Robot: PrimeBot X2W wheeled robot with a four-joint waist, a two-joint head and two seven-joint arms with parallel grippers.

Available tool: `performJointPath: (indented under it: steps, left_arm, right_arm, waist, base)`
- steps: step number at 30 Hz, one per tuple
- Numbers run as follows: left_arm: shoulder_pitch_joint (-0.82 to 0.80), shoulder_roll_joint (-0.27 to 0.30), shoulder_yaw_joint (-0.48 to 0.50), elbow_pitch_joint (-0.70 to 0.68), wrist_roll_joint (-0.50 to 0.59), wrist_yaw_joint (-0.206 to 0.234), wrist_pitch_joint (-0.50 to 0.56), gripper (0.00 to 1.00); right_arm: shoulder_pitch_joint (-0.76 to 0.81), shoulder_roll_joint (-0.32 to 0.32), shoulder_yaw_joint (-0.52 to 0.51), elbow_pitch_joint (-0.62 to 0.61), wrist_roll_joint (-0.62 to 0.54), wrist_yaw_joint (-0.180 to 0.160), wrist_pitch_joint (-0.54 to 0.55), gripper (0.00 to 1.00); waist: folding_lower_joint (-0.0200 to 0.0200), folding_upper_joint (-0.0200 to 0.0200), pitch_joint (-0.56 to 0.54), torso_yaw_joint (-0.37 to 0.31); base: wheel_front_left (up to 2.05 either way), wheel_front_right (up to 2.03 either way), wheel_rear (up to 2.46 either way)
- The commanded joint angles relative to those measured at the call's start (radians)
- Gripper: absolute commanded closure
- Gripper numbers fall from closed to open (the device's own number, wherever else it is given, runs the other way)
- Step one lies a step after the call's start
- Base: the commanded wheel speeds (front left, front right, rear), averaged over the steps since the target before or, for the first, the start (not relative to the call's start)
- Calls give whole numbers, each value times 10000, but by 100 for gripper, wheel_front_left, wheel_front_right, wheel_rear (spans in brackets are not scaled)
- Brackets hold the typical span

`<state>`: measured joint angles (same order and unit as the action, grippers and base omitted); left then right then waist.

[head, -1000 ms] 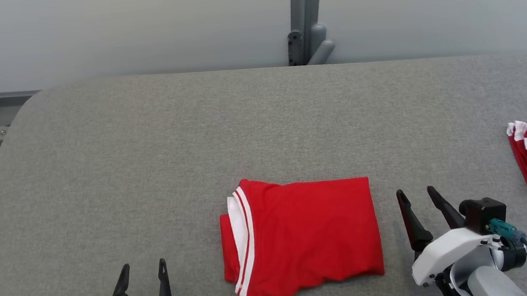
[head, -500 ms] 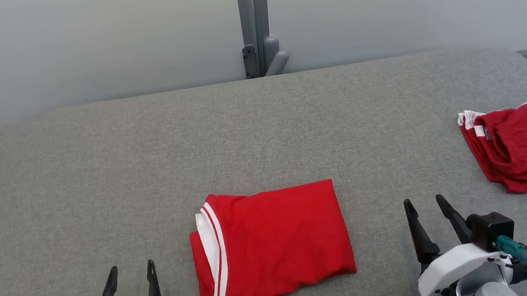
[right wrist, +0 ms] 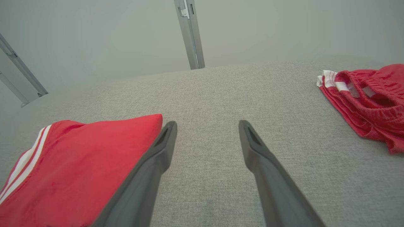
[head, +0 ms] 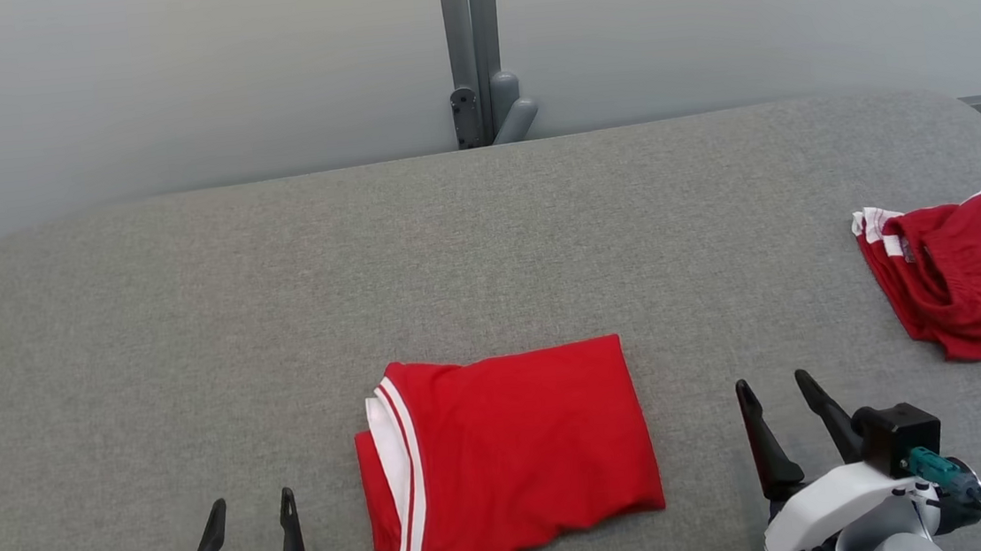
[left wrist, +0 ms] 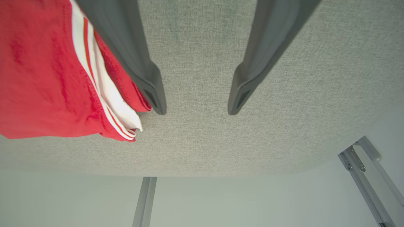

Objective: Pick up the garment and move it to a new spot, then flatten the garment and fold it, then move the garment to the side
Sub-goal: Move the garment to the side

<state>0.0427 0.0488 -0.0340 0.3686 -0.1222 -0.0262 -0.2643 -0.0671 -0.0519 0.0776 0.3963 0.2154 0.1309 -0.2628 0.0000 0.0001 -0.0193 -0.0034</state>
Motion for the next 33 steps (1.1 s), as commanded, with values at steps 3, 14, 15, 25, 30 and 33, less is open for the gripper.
performJointPath:
  steps: [3, 14, 15, 25, 30, 33]
  left_arm:
    - [-5, 35, -158, -22, -35, -59, 6, 0]
    - [-284, 37, -709, 247, 244, -276, 7, 0]
    - [-294, 38, -700, 263, 280, -291, 7, 0]
    - [-148, 30, -454, 235, 315, -441, 7, 0]
    - [-115, 32, -483, 114, 230, -407, 7, 0]
    - [-164, 32, -480, 103, 181, -413, 7, 0]
  right_arm:
    - [-85, -10, 214, 53, 56, -5, -24, 0]
    - [-1291, -16, 1572, 2103, 1515, -5, -24, 0]
    - [-1458, -17, 1503, 2338, 1518, -5, -24, 0]
    - [-2503, -5, 1976, 4297, 2361, -5, -4, 100]
    - [-2447, -28, 1640, 3928, 2089, -8, -15, 100]
    - [-2319, -31, 1506, 3748, 1876, -10, -15, 100]
  waist:
    - [0, -1, 156, 260]
    - [0, -1, 818, 1756]
    - [0, -1, 846, 1885]
    - [0, -1, 718, 1990]
    - [0, -1, 654, 1117]
    - [0, -1, 637, 156]
  base:
    - [0, 0, 0]
    - [0, 0, 0]
    - [0, 0, 0]
    - [0, 0, 0]
    - [0, 0, 0]
    - [0, 0, 0]
